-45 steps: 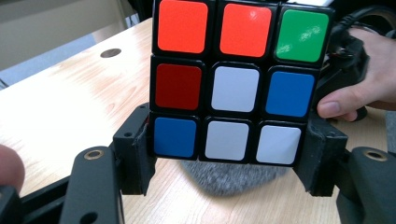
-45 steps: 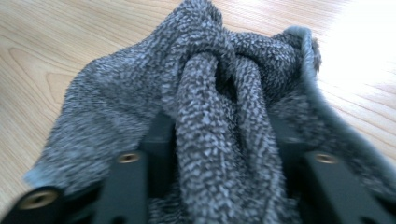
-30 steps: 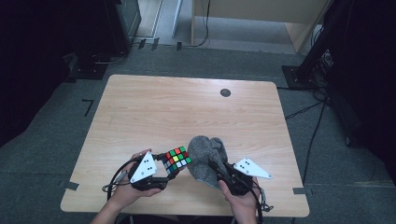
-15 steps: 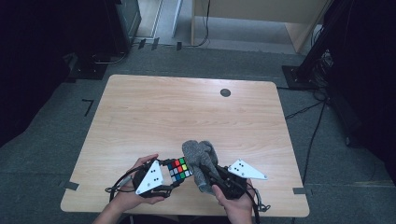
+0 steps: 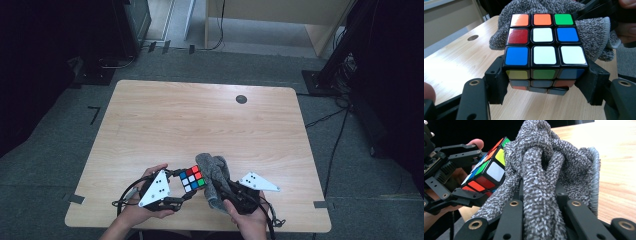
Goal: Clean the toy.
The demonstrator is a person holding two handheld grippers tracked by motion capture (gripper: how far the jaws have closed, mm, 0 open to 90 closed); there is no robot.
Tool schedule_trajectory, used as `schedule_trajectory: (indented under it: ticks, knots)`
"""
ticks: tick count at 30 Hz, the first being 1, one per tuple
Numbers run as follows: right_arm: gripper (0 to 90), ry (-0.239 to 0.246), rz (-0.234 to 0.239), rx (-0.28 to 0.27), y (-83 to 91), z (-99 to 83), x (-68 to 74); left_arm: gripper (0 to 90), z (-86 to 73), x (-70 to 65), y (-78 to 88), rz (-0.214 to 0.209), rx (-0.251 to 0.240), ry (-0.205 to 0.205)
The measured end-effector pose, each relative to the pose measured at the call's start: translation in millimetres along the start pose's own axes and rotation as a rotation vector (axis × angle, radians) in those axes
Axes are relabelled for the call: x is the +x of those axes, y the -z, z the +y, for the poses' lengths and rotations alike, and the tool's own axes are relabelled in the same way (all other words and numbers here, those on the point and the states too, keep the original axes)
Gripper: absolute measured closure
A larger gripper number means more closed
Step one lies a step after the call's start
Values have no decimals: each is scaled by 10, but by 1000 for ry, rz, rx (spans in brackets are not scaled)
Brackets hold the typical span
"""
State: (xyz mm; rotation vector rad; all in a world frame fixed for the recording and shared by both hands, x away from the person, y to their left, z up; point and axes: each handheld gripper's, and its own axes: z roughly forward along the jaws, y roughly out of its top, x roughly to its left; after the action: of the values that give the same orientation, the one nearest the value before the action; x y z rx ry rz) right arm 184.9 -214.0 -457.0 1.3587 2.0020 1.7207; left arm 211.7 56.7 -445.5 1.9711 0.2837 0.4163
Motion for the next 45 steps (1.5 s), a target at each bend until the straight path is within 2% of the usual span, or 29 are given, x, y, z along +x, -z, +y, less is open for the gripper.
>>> schedule_trajectory:
  ticks: [6,13,16,18,19,21,23,26,29,31,34,35,36,38,39,40,42,43,45]
  knots:
    - [770,-25,35,32,-34,-23,-15,330,6,5,14,-11,-24,12]
    - [772,-8,47,33,-34,-24,14,331,0,20,28,-25,-45,22]
    - [769,-4,55,17,-27,-14,9,337,13,8,53,-2,-67,5]
    - [767,17,26,-29,34,39,19,342,28,0,51,44,-53,-11]
    - [768,32,-3,-66,86,77,41,343,25,-5,42,57,-36,-24]
    - [767,102,-58,-122,185,152,154,344,6,-37,-3,81,4,-51]
    - [765,190,-55,-138,218,203,331,344,1,-94,-75,98,41,-79]
    - [747,287,-33,-77,115,188,565,344,32,-215,-153,103,71,-132]
    - [732,371,-75,-26,-11,85,637,345,66,-294,-182,112,96,-173]
    - [732,335,-88,-45,6,83,559,345,72,-283,-161,104,90,-166]
    - [735,305,-186,-69,80,126,404,345,62,-235,-137,107,79,-147]
    - [736,282,-194,-66,100,136,364,345,58,-225,-134,109,76,-141]
    - [736,272,-193,-68,115,140,350,345,59,-220,-133,109,73,-135]
    - [735,283,-132,-72,107,130,425,345,65,-231,-142,112,74,-139]
    - [733,308,-90,-64,75,116,493,345,68,-244,-149,111,75,-144]
    - [732,338,-73,-49,35,95,567,345,67,-255,-152,110,83,-155]
    - [733,383,-101,-44,-8,72,646,345,63,-255,-143,107,85,-158]
    - [736,377,-108,-44,-5,84,617,345,62,-246,-134,105,80,-150]
    - [744,316,-162,-56,40,116,480,345,55,-224,-122,109,79,-143]
